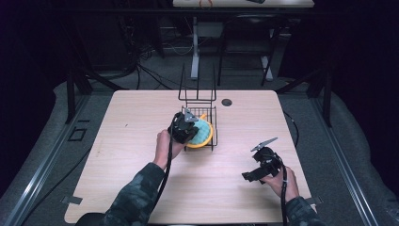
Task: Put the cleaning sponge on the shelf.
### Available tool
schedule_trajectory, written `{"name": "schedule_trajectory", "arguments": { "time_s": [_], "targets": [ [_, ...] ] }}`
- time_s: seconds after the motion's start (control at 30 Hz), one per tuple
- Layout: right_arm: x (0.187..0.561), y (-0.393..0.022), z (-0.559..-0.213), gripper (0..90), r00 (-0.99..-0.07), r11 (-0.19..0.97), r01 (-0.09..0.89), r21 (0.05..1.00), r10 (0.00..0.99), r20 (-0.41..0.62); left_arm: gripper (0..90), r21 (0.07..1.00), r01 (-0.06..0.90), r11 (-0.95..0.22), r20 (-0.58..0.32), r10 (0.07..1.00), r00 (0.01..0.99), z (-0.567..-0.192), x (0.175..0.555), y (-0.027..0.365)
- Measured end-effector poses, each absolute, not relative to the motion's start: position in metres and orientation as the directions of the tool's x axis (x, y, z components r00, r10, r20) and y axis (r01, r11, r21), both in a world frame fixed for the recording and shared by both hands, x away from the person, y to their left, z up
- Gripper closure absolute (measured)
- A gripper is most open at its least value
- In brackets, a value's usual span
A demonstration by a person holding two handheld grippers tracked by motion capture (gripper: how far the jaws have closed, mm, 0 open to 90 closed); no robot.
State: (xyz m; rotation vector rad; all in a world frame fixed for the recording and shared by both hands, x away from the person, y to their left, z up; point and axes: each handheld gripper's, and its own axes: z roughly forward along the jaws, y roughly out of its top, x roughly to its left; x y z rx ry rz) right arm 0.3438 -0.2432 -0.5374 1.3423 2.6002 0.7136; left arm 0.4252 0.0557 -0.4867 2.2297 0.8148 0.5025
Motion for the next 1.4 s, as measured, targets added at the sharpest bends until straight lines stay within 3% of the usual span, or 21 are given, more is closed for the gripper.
{"name": "schedule_trajectory", "arguments": {
  "time_s": [1.4],
  "targets": [
    [0.343, -0.243, -0.537, 2.6, -0.599, 0.497, 0.735, 0.462, 0.795, 0.097, 89.3, 0.684, 0.465, -0.563, 0.107, 0.707, 0.699, -0.503, 0.461, 0.041]
  ]
}}
